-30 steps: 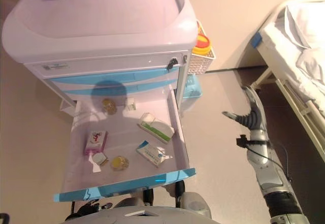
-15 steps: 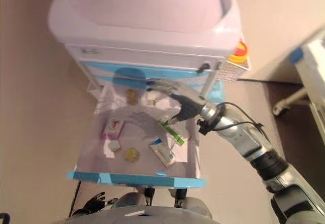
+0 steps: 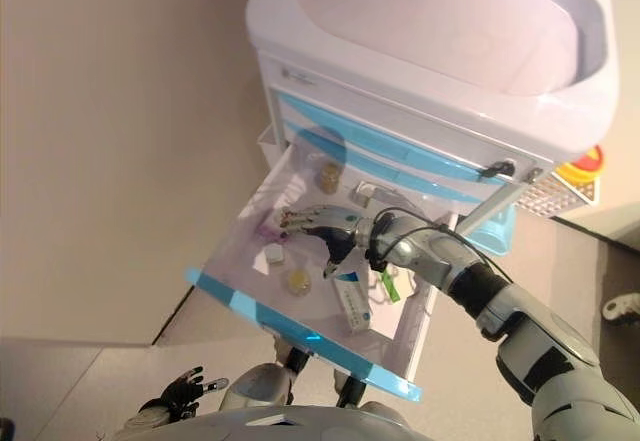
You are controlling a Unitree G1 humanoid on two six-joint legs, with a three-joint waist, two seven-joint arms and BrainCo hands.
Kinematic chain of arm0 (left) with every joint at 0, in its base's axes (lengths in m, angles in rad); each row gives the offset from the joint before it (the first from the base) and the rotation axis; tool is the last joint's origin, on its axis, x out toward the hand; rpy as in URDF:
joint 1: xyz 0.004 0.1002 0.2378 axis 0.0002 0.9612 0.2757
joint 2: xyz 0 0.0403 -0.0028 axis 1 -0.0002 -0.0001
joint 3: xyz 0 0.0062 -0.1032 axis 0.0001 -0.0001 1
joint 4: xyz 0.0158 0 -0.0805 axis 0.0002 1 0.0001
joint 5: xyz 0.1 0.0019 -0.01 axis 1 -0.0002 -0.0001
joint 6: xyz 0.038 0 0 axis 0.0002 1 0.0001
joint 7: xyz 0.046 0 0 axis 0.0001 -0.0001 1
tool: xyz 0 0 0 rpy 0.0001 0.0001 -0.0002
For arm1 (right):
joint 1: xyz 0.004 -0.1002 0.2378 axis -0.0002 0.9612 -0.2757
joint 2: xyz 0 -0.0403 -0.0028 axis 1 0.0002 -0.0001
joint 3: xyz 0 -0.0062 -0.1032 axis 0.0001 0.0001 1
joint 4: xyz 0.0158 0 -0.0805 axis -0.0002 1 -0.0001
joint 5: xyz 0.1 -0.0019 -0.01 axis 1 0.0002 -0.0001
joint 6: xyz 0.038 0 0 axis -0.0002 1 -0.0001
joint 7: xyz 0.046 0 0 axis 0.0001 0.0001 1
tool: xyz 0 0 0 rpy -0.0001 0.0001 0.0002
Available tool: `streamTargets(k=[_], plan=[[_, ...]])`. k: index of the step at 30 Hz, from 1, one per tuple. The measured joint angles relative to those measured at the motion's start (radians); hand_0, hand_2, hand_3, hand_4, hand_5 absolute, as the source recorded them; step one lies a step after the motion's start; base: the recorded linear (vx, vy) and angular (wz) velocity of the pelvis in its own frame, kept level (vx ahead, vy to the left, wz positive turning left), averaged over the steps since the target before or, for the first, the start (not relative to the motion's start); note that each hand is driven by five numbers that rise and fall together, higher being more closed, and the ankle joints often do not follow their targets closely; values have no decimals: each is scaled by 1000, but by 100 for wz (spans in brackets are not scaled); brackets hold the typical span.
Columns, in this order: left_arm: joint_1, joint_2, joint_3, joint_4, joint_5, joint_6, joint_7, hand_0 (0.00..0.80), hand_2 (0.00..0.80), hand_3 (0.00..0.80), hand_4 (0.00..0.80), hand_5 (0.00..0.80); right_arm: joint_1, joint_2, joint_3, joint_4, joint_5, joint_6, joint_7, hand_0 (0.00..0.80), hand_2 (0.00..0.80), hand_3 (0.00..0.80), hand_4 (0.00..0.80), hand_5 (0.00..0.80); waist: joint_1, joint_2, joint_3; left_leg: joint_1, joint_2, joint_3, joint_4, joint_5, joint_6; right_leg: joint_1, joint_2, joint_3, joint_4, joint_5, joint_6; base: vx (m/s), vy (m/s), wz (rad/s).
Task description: Open the drawer and pick up the medicine
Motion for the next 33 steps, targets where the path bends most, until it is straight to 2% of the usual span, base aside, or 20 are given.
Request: streamTargets(k=[7, 33], plan=[[2, 3, -17, -1, 26, -1, -27, 0, 0, 0, 0, 0, -1, 32, 45, 110, -130, 8, -83, 0, 0, 0, 0, 0, 33, -4, 5, -12, -3, -30, 0, 6, -7, -2, 0, -30, 0, -4, -5, 18, -25, 14], [-5, 2, -50, -39, 74, -5, -41, 0, 0, 0, 0, 0, 10, 166, 52, 332, -298, 45, -235, 0, 0, 0, 0, 0, 60, 19, 16, -14, -8, -58, 2, 8, -9, 4, -2, -57, 0, -9, -9, 14, 4, 2]])
